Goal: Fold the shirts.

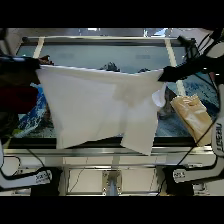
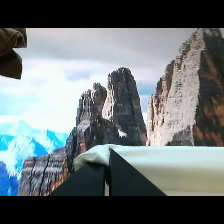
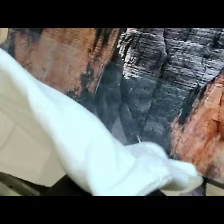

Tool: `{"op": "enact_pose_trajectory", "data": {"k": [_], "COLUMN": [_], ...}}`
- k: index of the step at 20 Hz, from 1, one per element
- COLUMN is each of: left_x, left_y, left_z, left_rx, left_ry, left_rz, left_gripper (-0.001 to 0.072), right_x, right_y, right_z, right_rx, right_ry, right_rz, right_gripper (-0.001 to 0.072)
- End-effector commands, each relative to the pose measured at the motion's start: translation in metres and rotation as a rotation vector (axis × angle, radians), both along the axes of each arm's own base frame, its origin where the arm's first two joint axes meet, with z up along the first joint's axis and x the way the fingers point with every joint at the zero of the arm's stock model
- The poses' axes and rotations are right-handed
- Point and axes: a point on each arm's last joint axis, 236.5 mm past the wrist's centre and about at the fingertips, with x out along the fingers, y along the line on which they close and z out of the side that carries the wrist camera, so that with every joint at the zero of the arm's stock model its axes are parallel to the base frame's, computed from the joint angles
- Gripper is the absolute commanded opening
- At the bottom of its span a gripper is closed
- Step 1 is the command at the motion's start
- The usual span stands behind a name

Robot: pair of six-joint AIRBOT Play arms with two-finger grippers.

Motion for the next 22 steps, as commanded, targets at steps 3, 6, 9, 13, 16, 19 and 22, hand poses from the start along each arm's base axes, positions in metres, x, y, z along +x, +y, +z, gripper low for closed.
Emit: {"op": "enact_pose_trajectory", "data": {"k": [3, 6, 9, 13, 16, 19, 22], "left_x": [0.109, 0.120, 0.111, 0.049, -0.031, -0.118, -0.207], "left_y": [-0.045, -0.052, -0.026, 0.055, 0.112, 0.137, 0.122], "left_z": [-0.080, -0.080, -0.031, 0.047, 0.053, 0.008, -0.070], "left_rx": [-0.017, -0.046, -0.104, -0.117, -0.113, -0.134, -0.278], "left_ry": [-0.156, -0.192, -0.246, -0.237, -0.107, 0.002, 0.115], "left_rz": [0.073, 0.094, 0.167, 0.293, 0.405, 0.534, 0.715], "left_gripper": [0.0012, 0.0245, 0.0659, 0.0579, 0.0574, 0.0573, 0.0573], "right_x": [0.112, 0.153, 0.156, 0.086, 0.008, -0.038, -0.067], "right_y": [0.011, 0.005, -0.006, -0.072, -0.139, -0.161, -0.156], "right_z": [-0.087, -0.063, -0.017, 0.016, 0.020, 0.035, 0.021], "right_rx": [0.215, 0.280, 0.282, 0.052, -0.141, -0.145, -0.068], "right_ry": [-0.091, -0.239, -0.297, -0.165, 0.016, 0.059, 0.035], "right_rz": [-0.270, -0.396, -0.350, -0.213, -0.217, -0.225, -0.256], "right_gripper": [0.0019, 0.0482, 0.0481, 0.0438, 0.0385, 0.0385, 0.0388]}}
